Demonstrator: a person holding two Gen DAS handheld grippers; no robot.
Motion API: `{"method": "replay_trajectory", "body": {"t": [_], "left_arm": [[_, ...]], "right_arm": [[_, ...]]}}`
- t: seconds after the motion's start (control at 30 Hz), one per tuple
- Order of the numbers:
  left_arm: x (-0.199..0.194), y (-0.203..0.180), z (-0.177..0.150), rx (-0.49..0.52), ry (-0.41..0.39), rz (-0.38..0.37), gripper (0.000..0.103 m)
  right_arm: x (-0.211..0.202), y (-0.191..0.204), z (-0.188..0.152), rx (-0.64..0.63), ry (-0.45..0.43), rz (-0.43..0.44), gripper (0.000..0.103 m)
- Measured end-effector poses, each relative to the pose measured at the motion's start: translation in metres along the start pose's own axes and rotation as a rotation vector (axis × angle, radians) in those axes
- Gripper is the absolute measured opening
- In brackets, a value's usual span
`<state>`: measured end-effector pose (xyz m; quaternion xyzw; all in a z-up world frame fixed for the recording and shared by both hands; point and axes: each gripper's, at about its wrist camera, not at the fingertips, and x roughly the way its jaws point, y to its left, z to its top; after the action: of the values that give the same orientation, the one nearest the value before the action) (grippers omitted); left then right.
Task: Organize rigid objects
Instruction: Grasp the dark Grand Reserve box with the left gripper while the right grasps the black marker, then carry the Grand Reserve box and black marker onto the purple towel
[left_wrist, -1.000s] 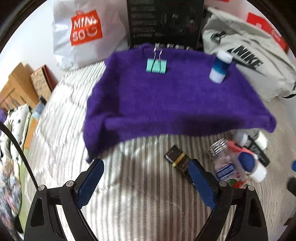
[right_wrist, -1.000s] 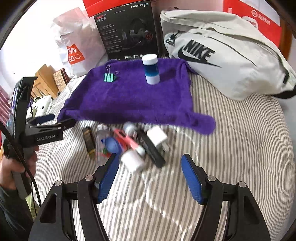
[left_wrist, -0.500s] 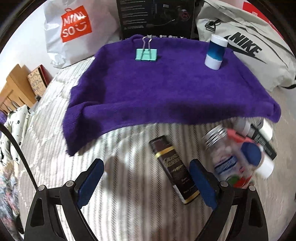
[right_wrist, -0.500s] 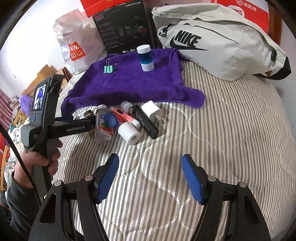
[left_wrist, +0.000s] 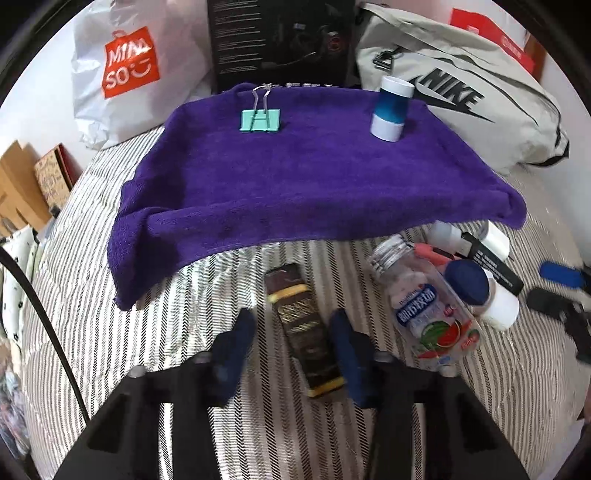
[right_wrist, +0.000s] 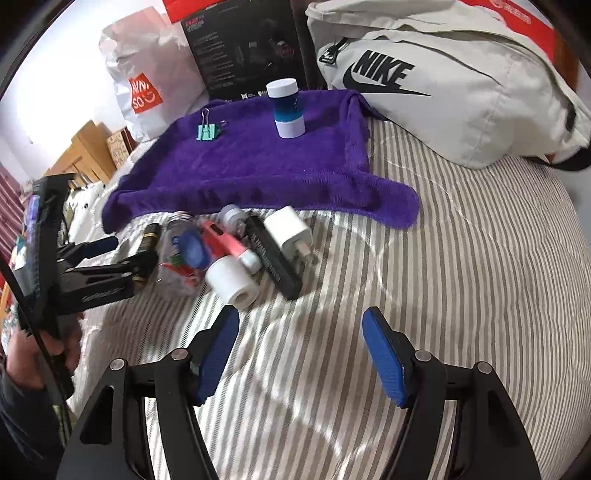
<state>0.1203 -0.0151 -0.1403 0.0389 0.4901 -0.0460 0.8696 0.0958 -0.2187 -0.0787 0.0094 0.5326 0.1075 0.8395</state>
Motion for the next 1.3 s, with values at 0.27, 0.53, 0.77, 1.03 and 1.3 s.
{"method": "replay_trajectory", "body": {"t": [0.27, 0.53, 0.77, 1.03, 1.3], "left_arm": [[-0.003, -0.004, 0.001, 0.015, 0.003, -0.014, 0.03], [-0.004, -0.003, 0.0, 0.014, 0.002, -0.016, 0.03], [-0.008, -0.001, -0.006, 0.021, 0.005, -0.03, 0.03], [-0.011, 0.0, -0.01, 0.021, 0.005, -0.028, 0.029], [-0.012, 0.004, -0.009, 0.015, -0.019, -0.055, 0.024]], "right_arm": [[0.031, 0.0, 0.018, -0.081, 0.041, 0.013, 0.042], [0.041, 0.012, 0.02, -0.128, 0.039, 0.048, 0.032], [0.034, 0.019, 0.009, -0.149, 0.059, 0.071, 0.012], [0.022, 0.021, -0.012, -0.138, 0.08, 0.051, 0.012], [0.036, 0.025, 0.008, -0.131, 0.07, 0.032, 0.012]]}}
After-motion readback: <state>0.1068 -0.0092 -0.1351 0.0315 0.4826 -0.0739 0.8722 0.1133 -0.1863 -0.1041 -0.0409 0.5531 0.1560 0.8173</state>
